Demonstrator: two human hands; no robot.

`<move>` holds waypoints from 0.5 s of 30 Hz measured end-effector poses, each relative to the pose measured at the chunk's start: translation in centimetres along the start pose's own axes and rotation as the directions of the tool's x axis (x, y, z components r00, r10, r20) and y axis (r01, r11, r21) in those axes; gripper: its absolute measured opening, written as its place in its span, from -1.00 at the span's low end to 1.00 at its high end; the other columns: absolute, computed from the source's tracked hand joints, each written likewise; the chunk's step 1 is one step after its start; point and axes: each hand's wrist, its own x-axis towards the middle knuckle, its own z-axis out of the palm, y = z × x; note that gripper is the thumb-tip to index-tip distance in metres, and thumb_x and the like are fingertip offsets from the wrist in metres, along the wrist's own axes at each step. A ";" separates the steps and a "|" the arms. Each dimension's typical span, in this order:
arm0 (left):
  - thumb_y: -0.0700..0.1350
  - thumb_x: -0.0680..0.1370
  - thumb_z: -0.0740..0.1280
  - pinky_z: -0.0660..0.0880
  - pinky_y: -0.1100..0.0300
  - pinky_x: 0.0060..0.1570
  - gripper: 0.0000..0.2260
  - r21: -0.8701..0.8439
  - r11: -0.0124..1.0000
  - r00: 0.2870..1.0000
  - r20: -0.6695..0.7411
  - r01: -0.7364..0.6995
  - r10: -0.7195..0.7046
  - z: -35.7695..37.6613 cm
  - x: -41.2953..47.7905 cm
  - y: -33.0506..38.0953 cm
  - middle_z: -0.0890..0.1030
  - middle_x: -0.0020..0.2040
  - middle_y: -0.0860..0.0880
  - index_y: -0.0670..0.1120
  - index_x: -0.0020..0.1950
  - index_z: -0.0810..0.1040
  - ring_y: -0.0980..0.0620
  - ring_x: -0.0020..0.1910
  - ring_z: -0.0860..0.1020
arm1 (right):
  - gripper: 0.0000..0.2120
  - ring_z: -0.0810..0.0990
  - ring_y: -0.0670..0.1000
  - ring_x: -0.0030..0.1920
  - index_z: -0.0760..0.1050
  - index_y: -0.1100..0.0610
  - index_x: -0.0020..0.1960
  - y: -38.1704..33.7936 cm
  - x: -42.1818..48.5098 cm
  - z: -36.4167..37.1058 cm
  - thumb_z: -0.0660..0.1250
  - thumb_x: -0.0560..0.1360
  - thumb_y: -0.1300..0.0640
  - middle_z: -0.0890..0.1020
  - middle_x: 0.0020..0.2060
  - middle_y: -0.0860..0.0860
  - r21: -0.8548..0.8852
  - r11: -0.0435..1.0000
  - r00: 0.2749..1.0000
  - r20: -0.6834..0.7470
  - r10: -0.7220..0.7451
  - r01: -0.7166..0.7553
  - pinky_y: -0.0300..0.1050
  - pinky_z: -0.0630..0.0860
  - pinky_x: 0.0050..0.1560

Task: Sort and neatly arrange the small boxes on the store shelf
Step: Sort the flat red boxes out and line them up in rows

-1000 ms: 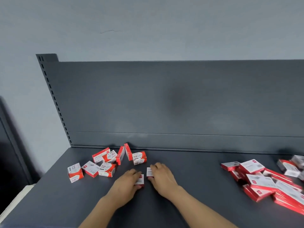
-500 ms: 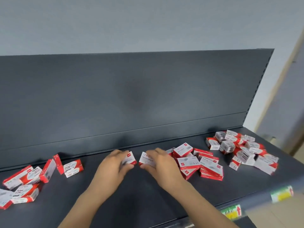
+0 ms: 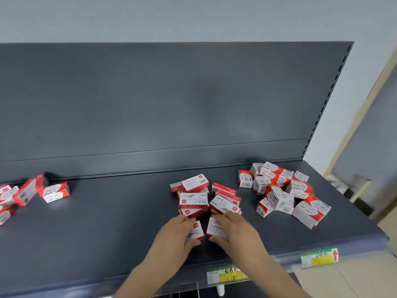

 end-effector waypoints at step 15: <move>0.05 0.59 0.17 0.41 0.15 0.24 -0.66 0.051 0.994 0.989 -0.115 0.096 -0.090 -1.7 -0.3 -0.1 0.52 0.23 -0.01 -0.04 0.31 0.45 0.04 0.20 0.45 | -0.59 0.67 -0.06 -0.14 0.62 0.02 -0.04 -3.8 2.6 -2.5 0.59 0.17 -0.07 0.67 -0.13 -0.08 -0.119 0.988 0.995 0.018 -0.096 0.097 -0.17 0.61 -0.25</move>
